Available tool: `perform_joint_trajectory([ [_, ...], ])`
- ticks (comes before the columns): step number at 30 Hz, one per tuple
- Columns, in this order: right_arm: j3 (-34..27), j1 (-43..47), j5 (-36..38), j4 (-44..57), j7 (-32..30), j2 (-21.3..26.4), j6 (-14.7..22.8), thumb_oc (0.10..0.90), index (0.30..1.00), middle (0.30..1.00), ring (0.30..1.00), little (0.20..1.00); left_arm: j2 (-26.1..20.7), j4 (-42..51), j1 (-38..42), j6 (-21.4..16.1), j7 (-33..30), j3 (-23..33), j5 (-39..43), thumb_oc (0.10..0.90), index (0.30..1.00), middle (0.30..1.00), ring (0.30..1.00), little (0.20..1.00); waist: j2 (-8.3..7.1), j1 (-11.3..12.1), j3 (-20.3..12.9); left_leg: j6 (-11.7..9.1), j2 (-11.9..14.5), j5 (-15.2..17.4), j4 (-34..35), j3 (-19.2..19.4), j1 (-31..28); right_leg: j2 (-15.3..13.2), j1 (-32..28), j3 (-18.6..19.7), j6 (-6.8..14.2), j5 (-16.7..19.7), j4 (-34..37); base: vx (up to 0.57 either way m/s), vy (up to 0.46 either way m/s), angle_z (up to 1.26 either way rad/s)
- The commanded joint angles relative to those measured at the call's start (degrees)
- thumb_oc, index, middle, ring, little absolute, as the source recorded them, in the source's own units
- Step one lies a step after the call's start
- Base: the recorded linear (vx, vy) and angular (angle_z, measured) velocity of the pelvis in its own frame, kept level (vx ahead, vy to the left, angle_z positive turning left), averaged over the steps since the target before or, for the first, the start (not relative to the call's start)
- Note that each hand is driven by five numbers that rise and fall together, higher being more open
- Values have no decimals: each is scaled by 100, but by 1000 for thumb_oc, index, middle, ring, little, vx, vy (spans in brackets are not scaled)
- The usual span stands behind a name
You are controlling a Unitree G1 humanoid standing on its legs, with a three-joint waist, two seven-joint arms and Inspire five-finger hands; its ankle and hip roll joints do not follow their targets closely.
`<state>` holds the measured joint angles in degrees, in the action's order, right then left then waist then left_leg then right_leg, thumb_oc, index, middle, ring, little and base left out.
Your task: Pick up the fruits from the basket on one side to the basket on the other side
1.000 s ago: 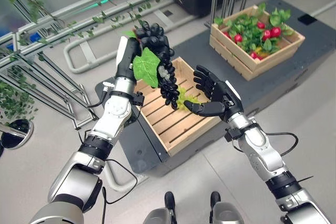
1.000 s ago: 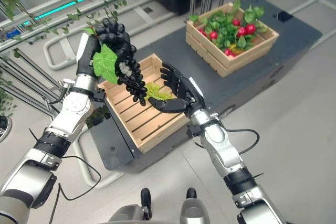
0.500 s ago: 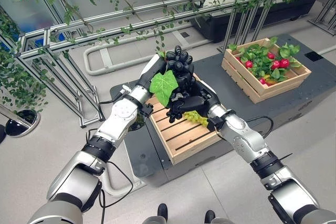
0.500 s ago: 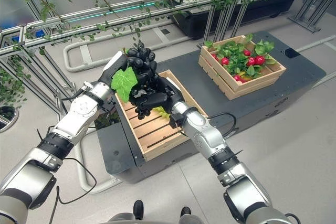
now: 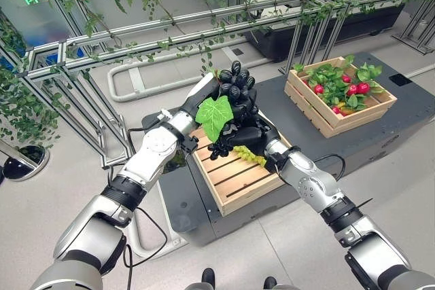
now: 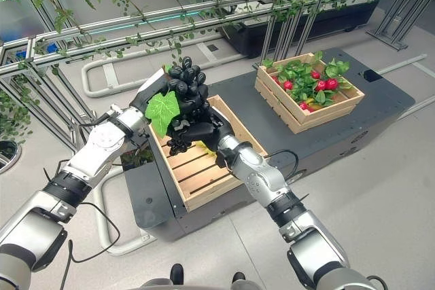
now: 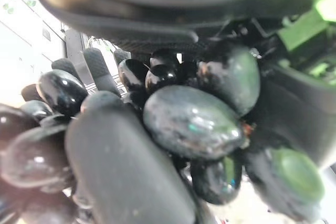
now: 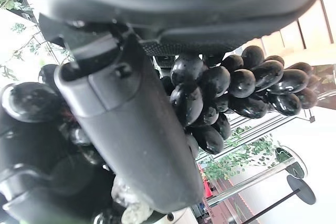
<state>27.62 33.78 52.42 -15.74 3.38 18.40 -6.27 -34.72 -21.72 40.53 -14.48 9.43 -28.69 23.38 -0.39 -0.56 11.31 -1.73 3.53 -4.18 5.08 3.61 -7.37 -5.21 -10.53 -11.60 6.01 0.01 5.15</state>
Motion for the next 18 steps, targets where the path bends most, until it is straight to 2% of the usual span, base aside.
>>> perform_joint_trajectory([
  [1,-223,585,313,-61,-69,-667,1087,400,300,300,300,300,517,165,761,-467,40,-58,428,400,300,300,300,300,141,160,-958,18,-9,654,-8,28,-150,-154,27,0,-287,-137,-15,0,0,0],
  [3,-286,540,191,-61,-134,-667,1169,400,300,300,300,300,519,132,699,-374,-300,5,307,400,300,300,300,300,141,163,-956,25,-8,663,-8,20,-164,-155,16,2,-287,-141,-15,0,0,0],
  [4,-297,530,168,-69,-169,-670,1190,400,300,300,300,300,532,70,677,-345,-412,33,298,518,476,476,476,476,139,166,-958,29,-8,666,-8,17,-168,-157,15,0,-284,-142,-15,0,0,0],
  [5,-305,522,143,-100,-227,-671,1231,400,300,300,300,300,573,-27,632,-290,-533,80,253,670,705,705,705,705,134,173,-966,31,-8,665,-8,12,-167,-160,19,-2,-281,-145,-15,0,0,0],
  [6,-311,515,121,-122,-255,-672,1254,400,300,300,300,300,597,-93,594,-295,-656,114,205,800,900,900,900,900,129,179,-968,29,-8,663,-8,9,-164,-162,24,-4,-280,-144,-15,0,0,0],
  [12,-397,327,114,-213,-548,-728,1380,400,300,300,300,300,763,-669,204,-431,-1485,429,-112,800,900,900,900,900,96,193,-968,39,9,662,-8,14,-189,-161,18,5,-290,-155,-15,0,0,0],
  [18,-526,138,162,-270,-605,-724,1403,400,300,300,300,300,874,-891,-99,-443,-2015,673,-369,800,900,900,900,900,79,183,-955,45,20,671,-8,44,-219,-166,15,11,-281,-146,-15,0,0,0],
])
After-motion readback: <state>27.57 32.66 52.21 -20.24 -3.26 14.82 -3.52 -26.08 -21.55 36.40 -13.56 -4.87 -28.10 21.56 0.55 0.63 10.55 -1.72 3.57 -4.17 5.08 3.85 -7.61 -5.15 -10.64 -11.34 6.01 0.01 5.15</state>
